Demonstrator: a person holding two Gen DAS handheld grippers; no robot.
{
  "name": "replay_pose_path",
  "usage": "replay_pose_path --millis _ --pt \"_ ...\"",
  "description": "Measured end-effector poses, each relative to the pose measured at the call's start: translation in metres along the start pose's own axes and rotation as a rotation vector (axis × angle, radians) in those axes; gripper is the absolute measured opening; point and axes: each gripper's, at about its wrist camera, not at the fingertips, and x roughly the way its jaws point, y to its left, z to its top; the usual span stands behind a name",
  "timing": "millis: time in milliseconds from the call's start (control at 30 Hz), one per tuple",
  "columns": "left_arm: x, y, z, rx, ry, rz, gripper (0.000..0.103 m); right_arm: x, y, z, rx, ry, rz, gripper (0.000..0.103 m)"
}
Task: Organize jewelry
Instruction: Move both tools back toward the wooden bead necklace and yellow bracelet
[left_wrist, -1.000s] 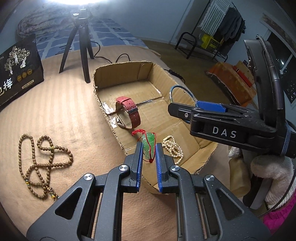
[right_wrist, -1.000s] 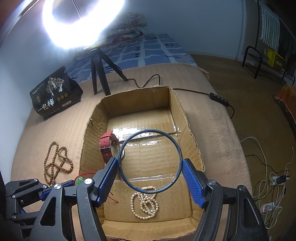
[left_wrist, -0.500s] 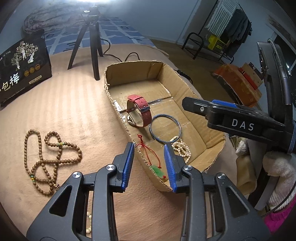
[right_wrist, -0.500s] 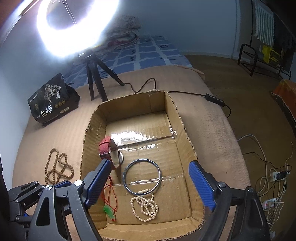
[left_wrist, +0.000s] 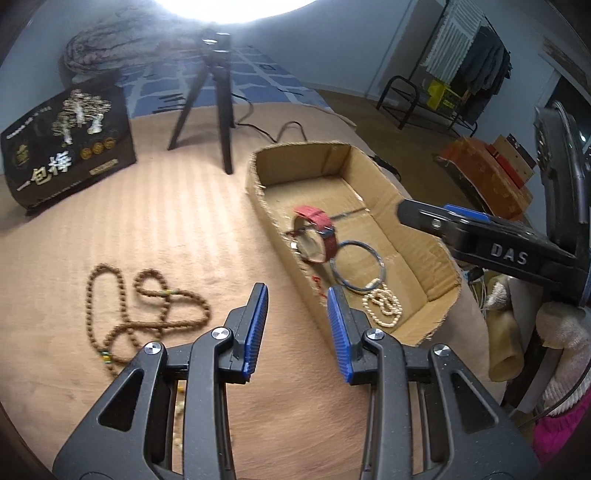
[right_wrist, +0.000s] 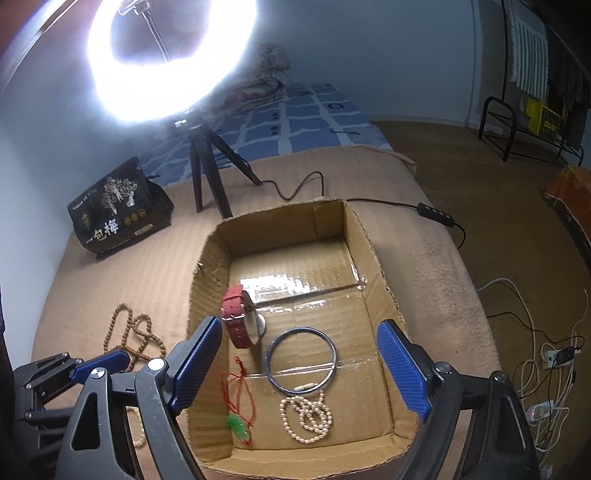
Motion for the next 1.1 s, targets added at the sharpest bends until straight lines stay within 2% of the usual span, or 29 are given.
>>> replay_pose_path --millis 333,433,600,867,1100 --pt "-0.03 0.064 0.005 -0.07 -0.022 0.064 0.034 -0.012 0.032 0.001 -0.045 -0.018 0.065 0.088" --pt "-0.039 0.089 0.003 -0.115 -0.024 0.08 0.04 -0.015 0.046 -0.001 -0.069 -0.018 0.089 0.088" --pt "-0.047 0.123 -0.004 -0.185 -0.013 0.084 0.04 -0.019 0.072 -0.01 -0.117 -0.006 0.132 0.088" --pt "-0.042 0.152 -0.016 -0.255 0.037 0.062 0.04 -0.016 0.12 -0.042 -0.209 0.063 0.202 0.087" --pt "-0.034 0.169 -0.024 -0.29 0.078 0.058 0.04 -0.003 0.142 -0.079 -0.249 0.157 0.24 0.087"
